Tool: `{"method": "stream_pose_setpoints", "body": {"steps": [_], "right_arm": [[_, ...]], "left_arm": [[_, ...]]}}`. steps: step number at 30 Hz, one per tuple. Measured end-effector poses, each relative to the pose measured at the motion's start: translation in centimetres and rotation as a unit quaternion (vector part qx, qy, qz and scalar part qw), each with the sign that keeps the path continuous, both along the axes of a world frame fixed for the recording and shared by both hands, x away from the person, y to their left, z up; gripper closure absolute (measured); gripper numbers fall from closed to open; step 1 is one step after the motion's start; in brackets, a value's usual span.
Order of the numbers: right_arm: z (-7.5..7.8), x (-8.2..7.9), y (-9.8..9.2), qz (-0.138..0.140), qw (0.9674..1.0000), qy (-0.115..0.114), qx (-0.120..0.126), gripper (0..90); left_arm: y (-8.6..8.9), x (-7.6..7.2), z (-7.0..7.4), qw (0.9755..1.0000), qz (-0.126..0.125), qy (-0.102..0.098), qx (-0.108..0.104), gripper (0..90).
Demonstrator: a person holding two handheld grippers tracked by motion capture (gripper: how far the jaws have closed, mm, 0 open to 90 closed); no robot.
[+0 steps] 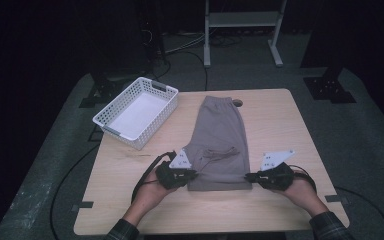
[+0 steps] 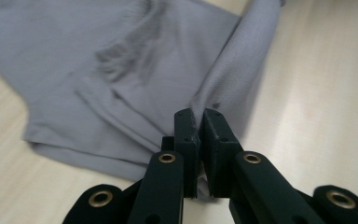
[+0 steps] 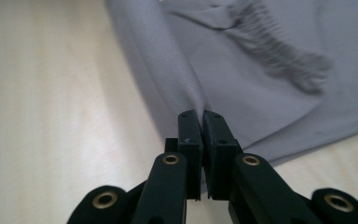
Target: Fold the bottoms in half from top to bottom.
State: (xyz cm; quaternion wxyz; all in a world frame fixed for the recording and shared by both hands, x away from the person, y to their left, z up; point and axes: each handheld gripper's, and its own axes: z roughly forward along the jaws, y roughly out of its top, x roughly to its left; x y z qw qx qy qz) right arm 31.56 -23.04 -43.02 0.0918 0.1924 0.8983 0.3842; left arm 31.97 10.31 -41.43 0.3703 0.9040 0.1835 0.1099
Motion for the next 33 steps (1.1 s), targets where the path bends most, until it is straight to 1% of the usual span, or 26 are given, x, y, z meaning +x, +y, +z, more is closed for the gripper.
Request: {"method": "stream_pose_setpoints", "body": {"steps": [1, 2, 3, 8, 9, 10, 11, 12, 13, 14, 19, 20, 23, 24, 28, 30, 33], "right_arm": [[0.0, 0.5, 0.1, -0.007, 1.0000, 0.000, -0.001, 86.2], [0.0, 1.0, 0.2, -0.013, 0.9999, 0.000, -0.002, 86.2], [0.0, 1.0, 0.2, -0.013, 0.9999, 0.000, -0.002, 86.2], [-0.6, 3.3, 0.7, -0.039, 0.9991, -0.005, -0.016, 86.1], [-1.1, 4.3, 0.9, -0.047, 0.9987, 0.001, -0.020, 86.1], [-1.5, 4.6, 0.9, -0.052, 0.9983, 0.005, -0.027, 86.1], [-1.9, 5.0, 1.0, -0.054, 0.9980, 0.009, -0.032, 86.1], [-2.3, 5.3, 1.1, -0.058, 0.9974, 0.015, -0.039, 86.1], [-2.6, 5.5, 1.2, -0.060, 0.9969, 0.019, -0.047, 86.1], [-2.8, 5.6, 1.3, -0.060, 0.9967, 0.021, -0.050, 86.1], [-3.1, 5.8, 1.5, -0.062, 0.9962, 0.026, -0.056, 86.1], [-3.1, 5.7, 1.5, -0.063, 0.9960, 0.027, -0.057, 86.2], [-3.1, 5.5, 1.7, -0.061, 0.9957, 0.024, -0.065, 86.2], [-3.1, 5.4, 1.7, -0.060, 0.9957, 0.025, -0.065, 86.2], [-3.0, 5.0, 1.7, -0.056, 0.9958, 0.027, -0.068, 86.2], [-3.1, 4.8, 1.7, -0.055, 0.9959, 0.026, -0.068, 86.2], [-3.0, 4.4, 1.7, -0.050, 0.9960, 0.030, -0.067, 86.1]], "left_arm": [[-0.2, 1.0, -0.2, 0.9999, 0.015, -0.001, 0.003, 84.9], [-0.3, 1.5, -0.4, 0.9998, 0.020, 0.000, 0.004, 85.0], [-0.3, 1.5, -0.4, 0.9998, 0.020, 0.000, 0.004, 84.9], [-0.7, 3.9, -1.6, 0.9987, 0.049, 0.006, 0.013, 84.8], [-0.8, 4.3, -2.0, 0.9983, 0.054, 0.009, 0.016, 84.8], [-1.1, 5.0, -2.7, 0.9978, 0.060, 0.014, 0.024, 84.8], [-1.1, 5.0, -2.7, 0.9978, 0.060, 0.014, 0.024, 84.8], [-1.4, 5.5, -3.4, 0.9973, 0.061, 0.023, 0.034, 84.8], [-1.6, 5.7, -3.7, 0.9970, 0.062, 0.023, 0.040, 84.8], [-1.7, 5.8, -3.9, 0.9968, 0.062, 0.023, 0.044, 84.8], [-1.8, 6.0, -4.1, 0.9966, 0.061, 0.032, 0.045, 84.9], [-1.8, 5.9, -4.2, 0.9966, 0.060, 0.030, 0.047, 85.0], [-2.0, 5.7, -4.1, 0.9966, 0.054, 0.031, 0.054, 85.0], [-2.0, 5.5, -4.1, 0.9966, 0.049, 0.034, 0.057, 85.0], [-2.0, 5.1, -4.0, 0.9967, 0.041, 0.034, 0.061, 84.9], [-2.0, 4.9, -4.0, 0.9969, 0.039, 0.035, 0.059, 84.9], [-1.9, 4.4, -4.0, 0.9970, 0.032, 0.040, 0.058, 84.9]]}}
